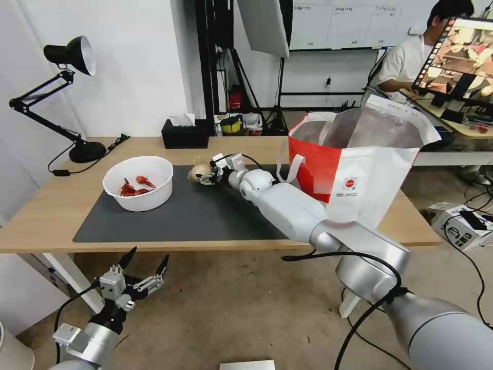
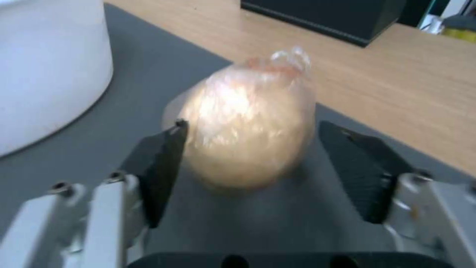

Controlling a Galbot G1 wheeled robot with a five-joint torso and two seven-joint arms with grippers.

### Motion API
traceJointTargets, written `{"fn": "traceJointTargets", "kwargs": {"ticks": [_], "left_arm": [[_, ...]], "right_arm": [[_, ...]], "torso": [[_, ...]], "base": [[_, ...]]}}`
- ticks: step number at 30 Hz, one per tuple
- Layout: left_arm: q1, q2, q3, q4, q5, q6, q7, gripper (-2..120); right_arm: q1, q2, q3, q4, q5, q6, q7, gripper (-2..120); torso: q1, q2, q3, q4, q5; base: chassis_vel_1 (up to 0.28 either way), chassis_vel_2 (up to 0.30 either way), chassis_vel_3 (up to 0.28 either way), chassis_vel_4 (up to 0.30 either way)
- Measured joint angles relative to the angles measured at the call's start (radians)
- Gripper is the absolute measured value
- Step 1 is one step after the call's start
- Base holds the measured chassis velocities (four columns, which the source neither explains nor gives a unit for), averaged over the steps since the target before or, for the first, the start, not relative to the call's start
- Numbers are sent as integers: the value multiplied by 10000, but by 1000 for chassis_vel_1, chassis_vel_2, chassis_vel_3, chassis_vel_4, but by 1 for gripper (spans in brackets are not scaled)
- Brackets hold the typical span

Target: Pick up the trash from the table and place it into the takeout bag.

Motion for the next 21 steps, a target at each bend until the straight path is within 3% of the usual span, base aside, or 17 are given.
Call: {"fn": "traceJointTargets", "kwargs": {"ticks": [6,8,9,12,14,21], "left_arm": [[120,-105,-97,-126,69,-18,2,100],[124,-110,-100,-128,71,-20,3,100],[183,-189,-123,-167,120,-52,3,100],[202,-217,-134,-171,138,-73,2,100],[206,-210,-156,-157,142,-123,2,100],[146,-162,-114,-53,111,-175,-2,100]], "right_arm": [[-154,0,36,22,-73,21,-96,46],[-160,0,37,23,-76,21,-102,44],[-237,-1,44,57,-106,29,-140,33],[-273,-1,47,75,-113,30,-156,25],[-330,-9,53,98,-111,26,-179,0],[-384,-20,120,94,-90,6,-182,0]], "torso": [[-1,0,0,0,0],[0,0,0,0,0],[0,1,0,0,-1],[0,0,0,0,-1],[0,0,-1,0,-1],[0,1,-1,0,-1]], "base": [[0,0,0,0],[0,0,0,0],[0,0,0,0],[0,0,0,0],[0,0,0,0],[0,0,0,0]]}}
